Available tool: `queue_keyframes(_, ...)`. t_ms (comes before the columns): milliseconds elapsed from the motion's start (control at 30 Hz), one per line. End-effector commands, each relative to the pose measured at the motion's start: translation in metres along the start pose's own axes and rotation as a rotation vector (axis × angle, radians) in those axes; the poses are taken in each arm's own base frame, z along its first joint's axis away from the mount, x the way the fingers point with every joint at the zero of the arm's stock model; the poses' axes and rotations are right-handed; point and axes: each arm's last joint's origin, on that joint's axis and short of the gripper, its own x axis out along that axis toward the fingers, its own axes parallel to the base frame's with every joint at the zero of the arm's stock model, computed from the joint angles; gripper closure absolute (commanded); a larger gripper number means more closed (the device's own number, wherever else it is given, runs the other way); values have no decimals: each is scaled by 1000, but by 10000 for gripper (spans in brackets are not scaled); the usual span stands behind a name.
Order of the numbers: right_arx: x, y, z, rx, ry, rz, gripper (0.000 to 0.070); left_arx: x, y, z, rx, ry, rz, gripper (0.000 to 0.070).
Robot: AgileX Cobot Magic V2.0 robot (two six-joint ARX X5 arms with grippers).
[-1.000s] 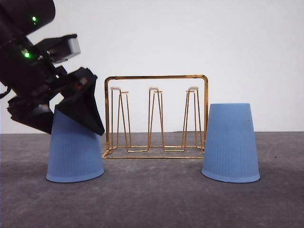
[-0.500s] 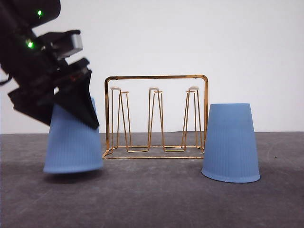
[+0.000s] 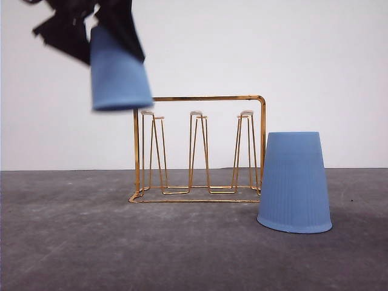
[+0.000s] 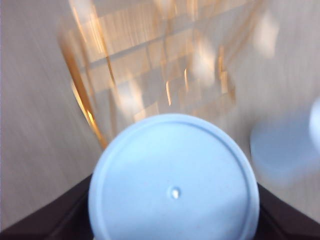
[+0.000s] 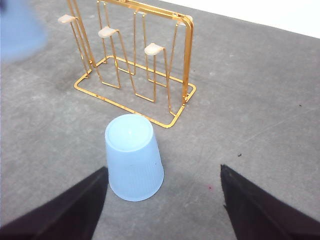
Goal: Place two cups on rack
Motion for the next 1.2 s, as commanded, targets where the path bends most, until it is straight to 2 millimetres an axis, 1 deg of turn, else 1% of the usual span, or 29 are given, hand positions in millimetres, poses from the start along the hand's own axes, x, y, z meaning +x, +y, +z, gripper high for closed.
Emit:
queue_keyframes(0,-1,0,4,-10,-16,1,244,-6,-2,13,-4,-81,25,388)
queue_keyframes(100,-1,0,4,-10,-16,1,244,-6,-1,21,2,-153,56,387)
queue_keyframes(200,-1,0,4,-10,-16,1,244,2,0,22,2,-156,58,387)
queue_keyframes(267,-1,0,4,-10,-16,1,244,11,1,21,1,-145,59,387)
queue_keyframes(400,-1,0,4,-9,-16,1,244,36,5,17,-4,-89,61,387)
queue_keyframes(633,-1,0,4,-9,-16,2,244,87,12,0,-18,45,66,386)
queue_keyframes(767,-1,0,4,-9,-17,1,244,107,15,-9,-24,101,67,377)
queue_keyframes(800,-1,0,4,-9,-17,1,244,110,15,-11,-25,112,67,360)
queue_keyframes(833,-1,0,4,-9,-17,1,244,114,16,-13,-26,122,65,318)
queue_keyframes(933,-1,0,4,-9,-17,1,244,118,17,-16,-28,141,61,128)
queue_keyframes(967,-1,0,4,-9,-17,1,244,118,17,-16,-28,141,61,106)
queue_keyframes(1000,-1,0,4,-9,-17,1,244,117,16,-16,-28,140,61,101)
queue_keyframes(1100,-1,0,4,-9,-17,1,244,107,15,-13,-39,157,50,126)
queue_keyframes(1167,-1,0,4,-6,-17,2,244,93,13,-11,-50,202,32,193)
